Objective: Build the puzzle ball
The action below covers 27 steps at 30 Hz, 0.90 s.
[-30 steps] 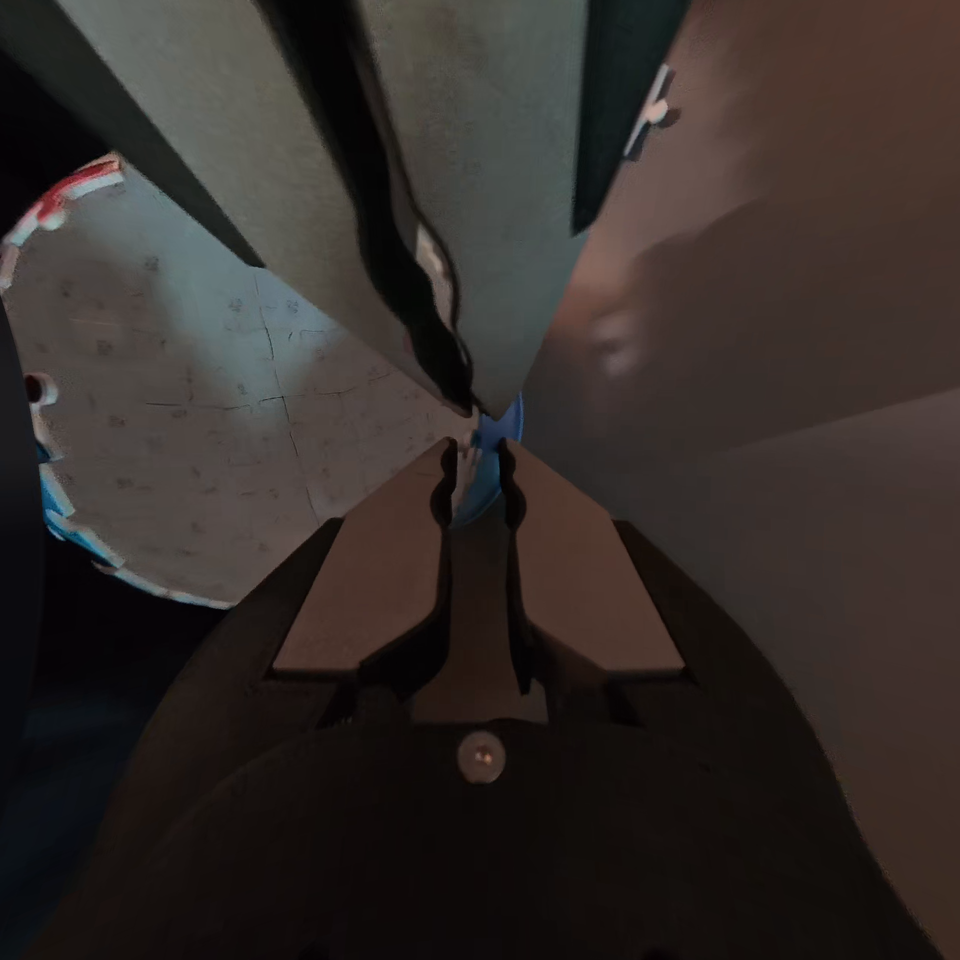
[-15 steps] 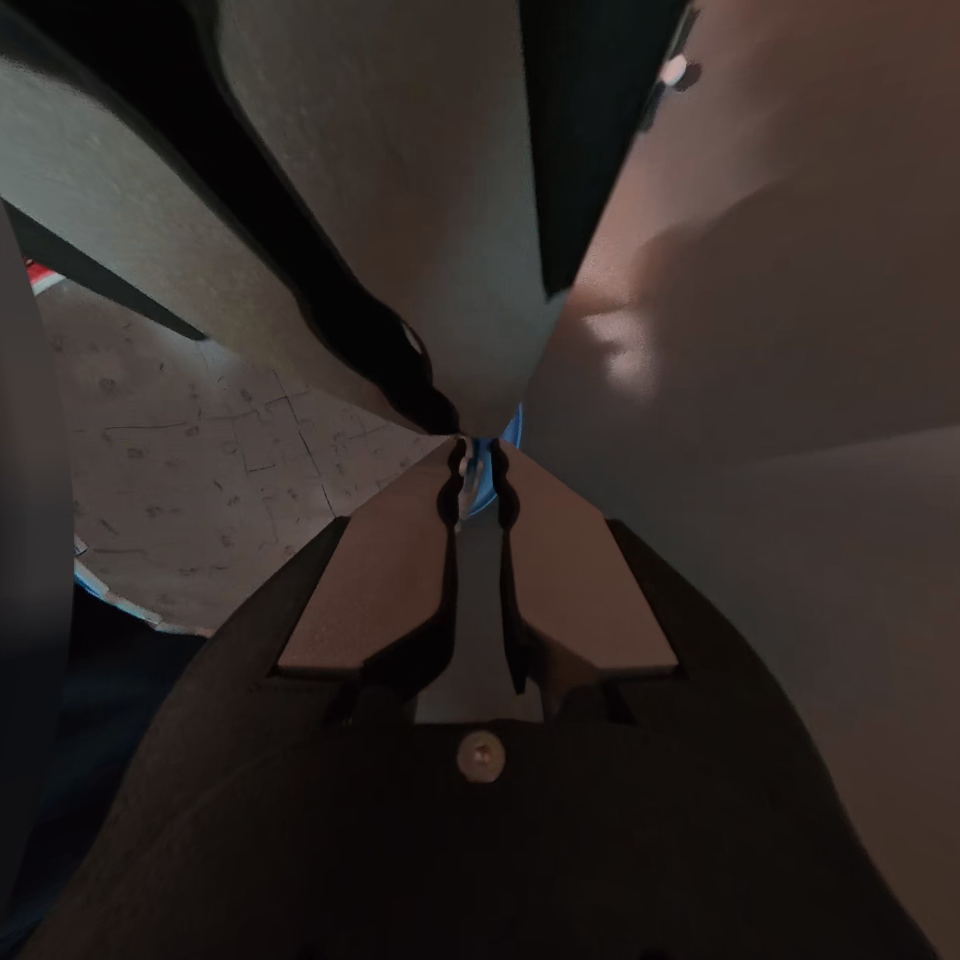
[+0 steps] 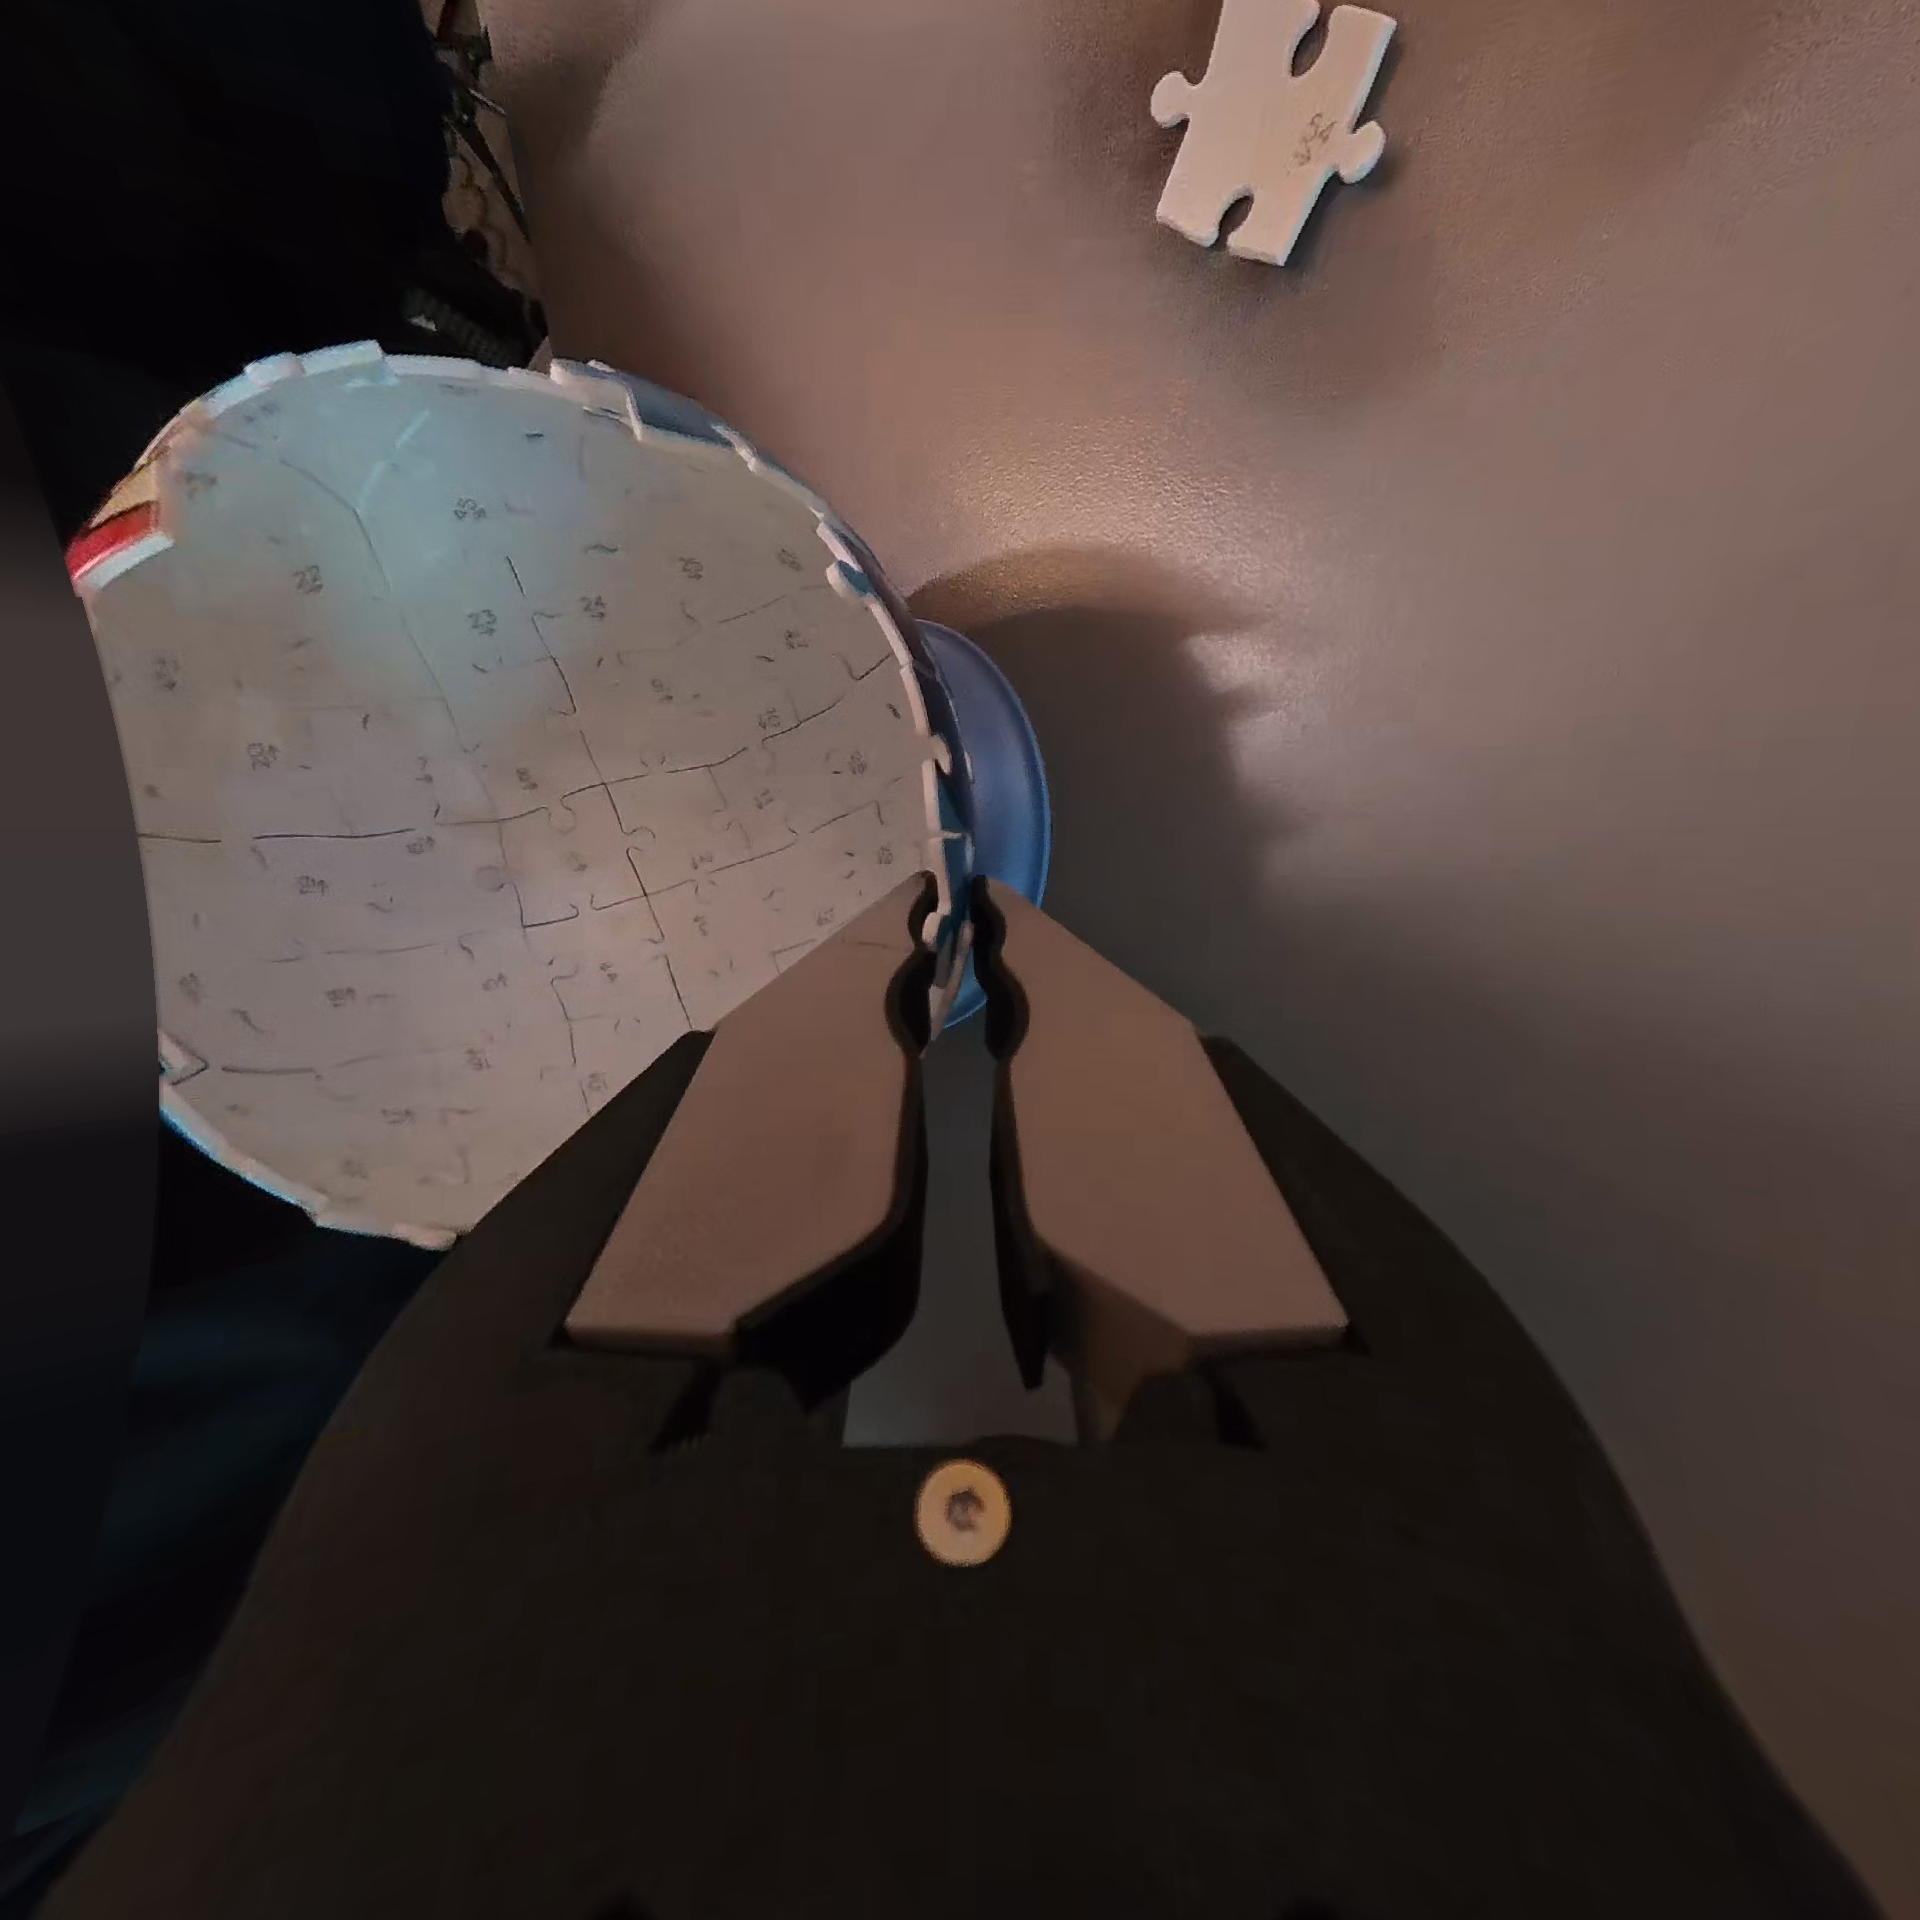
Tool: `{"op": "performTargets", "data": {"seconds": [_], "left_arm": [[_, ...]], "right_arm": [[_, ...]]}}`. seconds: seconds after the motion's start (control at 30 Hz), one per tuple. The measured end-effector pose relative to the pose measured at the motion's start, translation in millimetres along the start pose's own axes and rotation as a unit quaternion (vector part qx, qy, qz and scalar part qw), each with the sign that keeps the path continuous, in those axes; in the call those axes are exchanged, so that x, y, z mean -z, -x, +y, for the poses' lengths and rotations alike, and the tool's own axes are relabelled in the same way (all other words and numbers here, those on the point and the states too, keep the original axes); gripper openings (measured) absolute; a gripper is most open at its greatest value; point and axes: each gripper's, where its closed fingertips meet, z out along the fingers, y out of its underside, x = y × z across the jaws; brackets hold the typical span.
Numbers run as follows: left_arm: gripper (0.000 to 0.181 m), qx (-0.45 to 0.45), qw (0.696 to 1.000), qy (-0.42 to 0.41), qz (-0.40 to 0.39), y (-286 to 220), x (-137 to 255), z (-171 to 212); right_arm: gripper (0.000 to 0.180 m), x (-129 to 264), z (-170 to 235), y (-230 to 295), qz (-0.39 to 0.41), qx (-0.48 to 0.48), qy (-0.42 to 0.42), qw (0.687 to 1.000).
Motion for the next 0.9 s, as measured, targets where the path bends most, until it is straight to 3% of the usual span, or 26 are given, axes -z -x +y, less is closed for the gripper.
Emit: {"op": "performTargets", "data": {"seconds": [0.13,0.3,0.4,0.5,0.73,0.9], "left_arm": [[0.017,-0.004,0.998,-0.007,0.056,-43,-3,25],[0.036,-0.010,0.994,-0.102,0.024,-60,-2,19],[0.057,-0.053,0.992,-0.113,-0.025,-65,-6,25],[0.071,-0.035,0.992,-0.118,-0.035,-66,-15,31],[0.082,-0.077,0.990,-0.094,-0.077,-70,-42,39],[0.078,-0.072,0.987,-0.115,-0.081,-69,-39,35]], "right_arm": [[0.001,0,0,0,-0.003,-0.009,0.006,1.000],[0.001,0,0,0,-0.005,-0.017,0.010,1.000],[0.001,0,0,0,-0.005,-0.018,0.007,1.000],[0.001,0,0,0,0.001,-0.012,0.007,1.000],[0.000,0,0,0,-0.006,-0.028,0.006,1.000],[0.000,0,0,0,-0.018,-0.042,0.007,0.999]]}}
